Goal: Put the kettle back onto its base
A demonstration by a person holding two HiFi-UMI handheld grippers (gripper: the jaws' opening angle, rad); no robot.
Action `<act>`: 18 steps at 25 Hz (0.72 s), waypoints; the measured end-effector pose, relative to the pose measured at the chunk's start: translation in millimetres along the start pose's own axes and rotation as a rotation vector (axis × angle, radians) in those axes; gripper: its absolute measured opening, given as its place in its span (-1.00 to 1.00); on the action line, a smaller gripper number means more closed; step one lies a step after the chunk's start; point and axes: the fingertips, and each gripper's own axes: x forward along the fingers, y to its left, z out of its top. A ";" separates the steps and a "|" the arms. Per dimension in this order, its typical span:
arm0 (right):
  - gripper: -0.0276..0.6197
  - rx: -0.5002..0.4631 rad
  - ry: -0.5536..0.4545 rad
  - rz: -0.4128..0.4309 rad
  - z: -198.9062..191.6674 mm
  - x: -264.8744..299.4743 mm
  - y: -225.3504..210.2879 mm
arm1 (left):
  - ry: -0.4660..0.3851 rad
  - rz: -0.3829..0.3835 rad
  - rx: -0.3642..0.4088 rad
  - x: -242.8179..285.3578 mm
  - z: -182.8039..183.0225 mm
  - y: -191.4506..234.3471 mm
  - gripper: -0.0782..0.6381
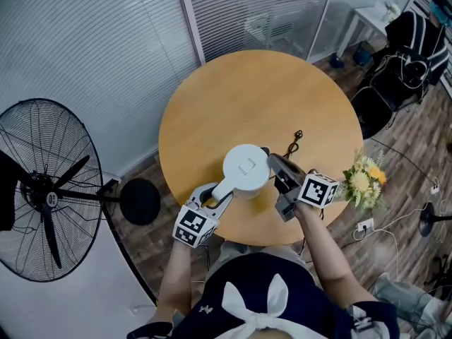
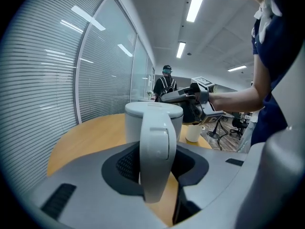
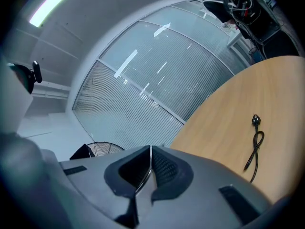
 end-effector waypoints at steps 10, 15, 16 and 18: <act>-0.83 -0.006 0.007 -0.007 -4.0 -2.6 0.3 | -0.053 0.050 -0.100 0.1 -9.2 8.1 -0.31; -0.83 -0.035 0.020 -0.018 -2.8 -2.7 1.4 | -0.038 0.070 -0.116 2.0 -12.6 9.2 -0.30; -0.83 -0.048 0.026 -0.022 -2.8 -2.9 1.7 | -0.023 0.075 -0.119 3.4 -15.9 9.3 -0.30; -0.83 -0.075 0.037 -0.030 -3.3 -3.4 3.1 | 0.014 0.086 -0.129 6.1 -24.1 9.4 -0.31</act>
